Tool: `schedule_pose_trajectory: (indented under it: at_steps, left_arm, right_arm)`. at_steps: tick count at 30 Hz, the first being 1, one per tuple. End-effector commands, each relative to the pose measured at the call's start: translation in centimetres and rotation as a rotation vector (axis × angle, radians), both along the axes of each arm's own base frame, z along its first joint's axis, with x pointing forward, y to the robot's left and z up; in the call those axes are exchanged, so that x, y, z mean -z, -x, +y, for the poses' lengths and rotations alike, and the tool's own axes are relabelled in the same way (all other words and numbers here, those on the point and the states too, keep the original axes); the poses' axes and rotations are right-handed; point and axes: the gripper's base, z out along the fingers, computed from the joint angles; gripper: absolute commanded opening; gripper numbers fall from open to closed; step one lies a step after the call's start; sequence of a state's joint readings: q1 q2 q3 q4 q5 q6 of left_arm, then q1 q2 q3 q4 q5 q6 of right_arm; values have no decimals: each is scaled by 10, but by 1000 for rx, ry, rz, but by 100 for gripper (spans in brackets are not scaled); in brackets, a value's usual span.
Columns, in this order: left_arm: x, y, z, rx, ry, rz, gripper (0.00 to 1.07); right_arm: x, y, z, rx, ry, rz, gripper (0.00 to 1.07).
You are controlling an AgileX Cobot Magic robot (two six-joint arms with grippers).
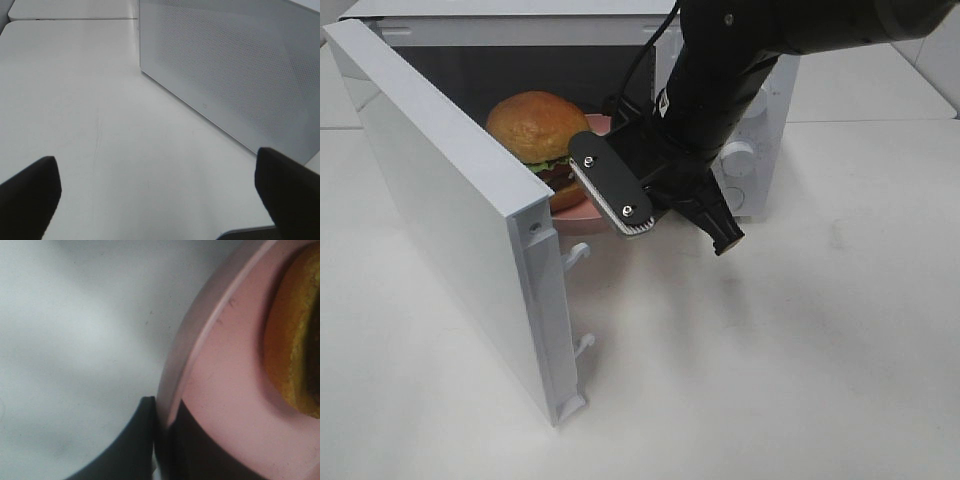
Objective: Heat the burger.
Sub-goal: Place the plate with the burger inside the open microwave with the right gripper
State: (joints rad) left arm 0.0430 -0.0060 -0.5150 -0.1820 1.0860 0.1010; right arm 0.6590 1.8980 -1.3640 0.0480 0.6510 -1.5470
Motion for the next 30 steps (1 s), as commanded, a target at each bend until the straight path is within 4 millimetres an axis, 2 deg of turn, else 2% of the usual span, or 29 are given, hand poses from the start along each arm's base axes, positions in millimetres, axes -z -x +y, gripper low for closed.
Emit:
schedule_pose_trajectory:
  at_steps: [1,21,30]
  left_arm:
    - [-1,2,0,-2,6,-27,98]
    - [-1,2,0,-2,6,-27,98]
    - [-1,2,0,-2,6,-27,98]
  right_arm:
    - [-12,-14,7,50,-58,-70,0]
    - [-7,-47,30,125,-107,-93,0]
    - [-1,-68,45,162,-121,-96,0]
